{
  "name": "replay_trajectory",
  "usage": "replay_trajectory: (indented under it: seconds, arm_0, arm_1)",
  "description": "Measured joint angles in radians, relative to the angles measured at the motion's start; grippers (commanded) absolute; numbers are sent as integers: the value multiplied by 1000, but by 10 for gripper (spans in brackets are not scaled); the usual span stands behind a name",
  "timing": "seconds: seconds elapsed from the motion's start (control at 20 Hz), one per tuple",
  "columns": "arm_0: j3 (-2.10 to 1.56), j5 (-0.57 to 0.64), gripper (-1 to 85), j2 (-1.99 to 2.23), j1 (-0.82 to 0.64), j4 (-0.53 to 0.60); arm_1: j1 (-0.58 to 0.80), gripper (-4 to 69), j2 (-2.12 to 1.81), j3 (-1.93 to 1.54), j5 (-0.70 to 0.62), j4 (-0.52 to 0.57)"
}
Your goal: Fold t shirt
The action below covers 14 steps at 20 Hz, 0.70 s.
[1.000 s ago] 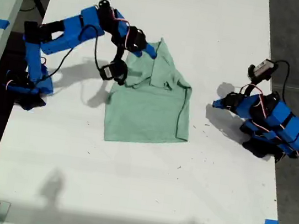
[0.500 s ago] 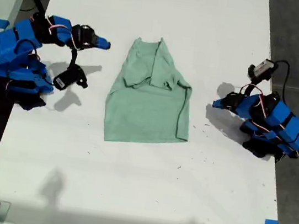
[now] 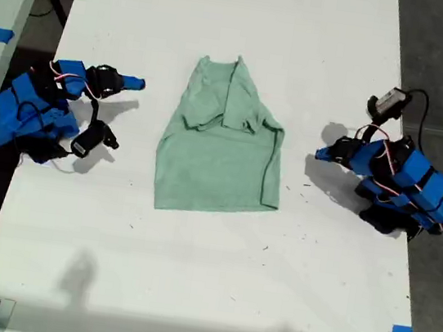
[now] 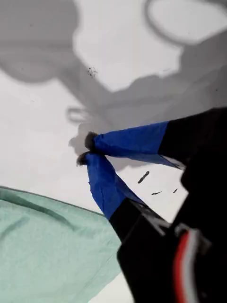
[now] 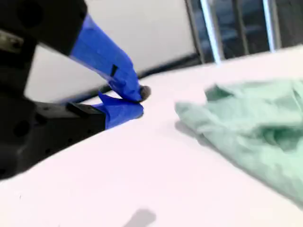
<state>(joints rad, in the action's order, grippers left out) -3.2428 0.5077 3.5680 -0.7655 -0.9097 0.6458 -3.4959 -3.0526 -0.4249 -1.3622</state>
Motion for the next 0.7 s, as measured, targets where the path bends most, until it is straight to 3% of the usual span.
replay_trajectory:
  seconds: [0.7]
  arm_0:
    - [-5,-21,-3,21,-28,-12]
  arm_1:
    - [0,19,0,0,6,0]
